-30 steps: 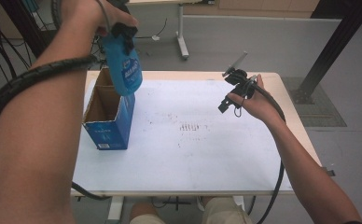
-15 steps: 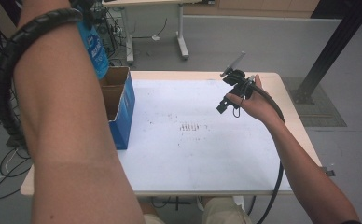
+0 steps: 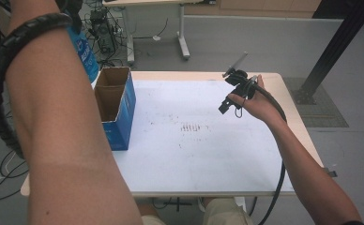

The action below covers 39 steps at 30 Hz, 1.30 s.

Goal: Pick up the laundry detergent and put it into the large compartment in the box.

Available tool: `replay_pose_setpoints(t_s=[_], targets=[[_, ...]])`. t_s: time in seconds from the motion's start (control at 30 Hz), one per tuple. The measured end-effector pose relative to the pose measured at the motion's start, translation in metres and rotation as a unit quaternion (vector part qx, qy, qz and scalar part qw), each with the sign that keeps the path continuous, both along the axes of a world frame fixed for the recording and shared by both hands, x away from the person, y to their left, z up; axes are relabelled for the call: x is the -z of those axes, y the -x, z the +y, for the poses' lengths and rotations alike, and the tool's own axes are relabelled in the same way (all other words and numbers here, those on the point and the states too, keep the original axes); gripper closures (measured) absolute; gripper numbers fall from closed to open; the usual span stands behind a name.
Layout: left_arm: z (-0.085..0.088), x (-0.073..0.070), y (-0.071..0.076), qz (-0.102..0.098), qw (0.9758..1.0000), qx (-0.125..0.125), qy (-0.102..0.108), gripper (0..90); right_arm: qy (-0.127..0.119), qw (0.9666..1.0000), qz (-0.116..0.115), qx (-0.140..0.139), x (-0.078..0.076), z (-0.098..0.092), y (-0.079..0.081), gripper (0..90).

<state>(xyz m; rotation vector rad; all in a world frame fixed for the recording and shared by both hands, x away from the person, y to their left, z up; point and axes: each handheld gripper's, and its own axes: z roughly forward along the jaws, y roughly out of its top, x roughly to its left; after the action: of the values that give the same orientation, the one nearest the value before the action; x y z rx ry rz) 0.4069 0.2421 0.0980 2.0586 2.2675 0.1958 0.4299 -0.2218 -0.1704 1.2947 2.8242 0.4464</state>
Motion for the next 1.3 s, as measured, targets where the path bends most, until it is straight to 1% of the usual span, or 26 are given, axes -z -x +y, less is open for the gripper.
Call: replay_pose_setpoints(t_s=[0.27,0.37,0.6,0.73,0.87,0.97,1.13,1.3], targets=[[0.003,0.007,0.000,-0.007,1.0000,0.001,0.006,37.5,0.001,1.0000,0.003,-0.001,0.002,0.000,-0.001,9.4],[0.002,0.010,-0.002,-0.006,1.0000,0.002,0.003,37.5,-0.001,1.0000,0.002,0.002,0.002,-0.001,-0.001,9.4],[0.006,0.022,-0.001,-0.010,0.9999,0.002,0.009,37.5,-0.002,1.0000,0.001,0.003,0.000,-0.004,-0.001,9.4],[0.006,0.029,-0.003,-0.006,0.9999,0.002,0.010,37.5,-0.001,1.0000,-0.001,0.004,-0.003,-0.004,0.000,9.3],[0.007,0.037,-0.003,-0.005,0.9999,0.002,0.013,37.5,-0.002,1.0000,-0.005,0.004,-0.005,-0.005,0.002,9.3],[0.006,0.043,-0.004,-0.002,0.9999,0.001,0.011,37.5,-0.002,1.0000,-0.005,0.005,-0.006,-0.006,0.003,9.4],[0.007,0.057,-0.005,0.001,0.9999,0.001,0.012,37.5,-0.001,1.0000,-0.005,0.004,-0.007,-0.006,0.003,9.4],[0.008,0.072,-0.009,0.010,0.9998,0.002,0.015,37.5,0.000,1.0000,-0.005,0.006,-0.006,-0.007,0.003,9.4]])
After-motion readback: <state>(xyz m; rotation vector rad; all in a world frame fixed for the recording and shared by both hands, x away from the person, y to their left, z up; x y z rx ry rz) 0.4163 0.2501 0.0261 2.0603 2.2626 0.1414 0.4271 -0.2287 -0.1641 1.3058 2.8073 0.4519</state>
